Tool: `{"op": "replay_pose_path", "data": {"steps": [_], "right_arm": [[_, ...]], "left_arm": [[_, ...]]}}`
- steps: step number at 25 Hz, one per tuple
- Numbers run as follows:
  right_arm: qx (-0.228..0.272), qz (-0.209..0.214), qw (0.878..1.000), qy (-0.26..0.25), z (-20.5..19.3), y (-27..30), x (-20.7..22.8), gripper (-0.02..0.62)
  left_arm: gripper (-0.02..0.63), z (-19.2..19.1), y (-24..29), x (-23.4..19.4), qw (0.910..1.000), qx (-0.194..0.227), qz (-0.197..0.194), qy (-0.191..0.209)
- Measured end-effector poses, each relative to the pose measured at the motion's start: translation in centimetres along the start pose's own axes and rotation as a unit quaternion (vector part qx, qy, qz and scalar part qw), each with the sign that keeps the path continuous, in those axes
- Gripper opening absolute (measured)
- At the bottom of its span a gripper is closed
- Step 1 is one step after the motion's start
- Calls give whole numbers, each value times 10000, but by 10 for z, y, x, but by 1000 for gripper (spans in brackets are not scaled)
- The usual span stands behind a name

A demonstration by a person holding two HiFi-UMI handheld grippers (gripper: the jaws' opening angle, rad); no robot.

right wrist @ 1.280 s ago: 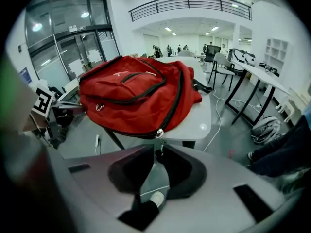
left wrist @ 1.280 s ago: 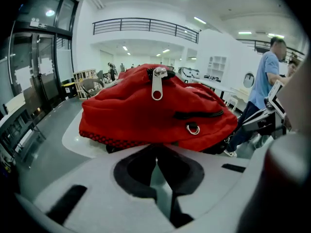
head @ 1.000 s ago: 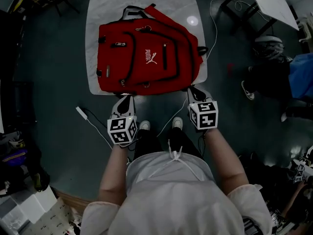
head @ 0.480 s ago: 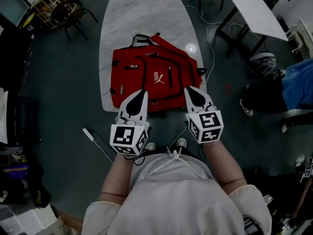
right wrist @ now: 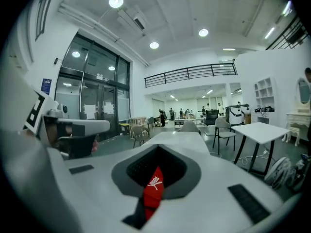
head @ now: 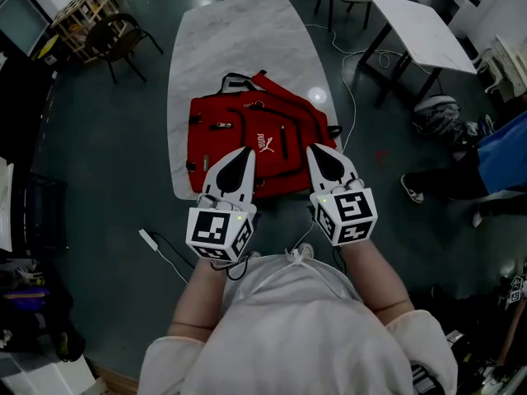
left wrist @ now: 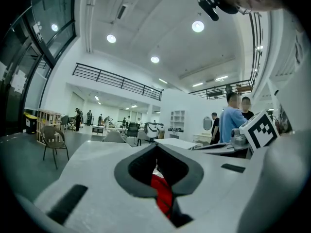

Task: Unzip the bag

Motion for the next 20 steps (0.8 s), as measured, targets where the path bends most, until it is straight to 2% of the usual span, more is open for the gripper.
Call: {"op": "replay_pose_path", "data": {"steps": [20], "right_arm": [[46,98,9999,54,-1,-3,-4,26]], "left_arm": [[20,4,5,13,10000,5,-52,18]]}}
Point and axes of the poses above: the fingertips, and each gripper's own axes: y forward along the fingers, x to its right, z out of its top, the point moved 4 cm from there along -y, backward along the fingers, and after that the axes turned 6 degrees about -x, right-handed, at the moved point
